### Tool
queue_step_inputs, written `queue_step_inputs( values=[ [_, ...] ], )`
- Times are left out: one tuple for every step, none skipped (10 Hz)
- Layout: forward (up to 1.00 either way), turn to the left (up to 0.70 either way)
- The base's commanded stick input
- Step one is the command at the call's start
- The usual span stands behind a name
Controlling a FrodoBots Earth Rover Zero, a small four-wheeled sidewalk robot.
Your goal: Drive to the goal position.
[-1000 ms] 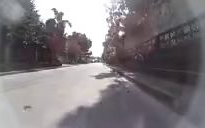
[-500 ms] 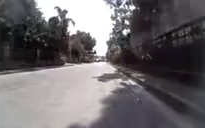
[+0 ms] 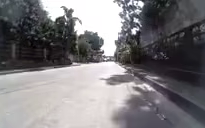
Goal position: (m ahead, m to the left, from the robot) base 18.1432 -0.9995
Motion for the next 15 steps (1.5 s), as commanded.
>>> queue_step_inputs(
  values=[
    [1.00,0.00],
    [1.00,0.00],
    [1.00,0.00],
    [1.00,0.00],
    [1.00,0.00],
    [1.00,0.00],
    [1.00,0.00],
    [1.00,0.00],
    [1.00,0.00],
    [1.00,0.00],
    [1.00,0.00],
    [1.00,0.00],
    [1.00,0.00],
    [1.00,0.00],
    [1.00,0.00]
  ],
)
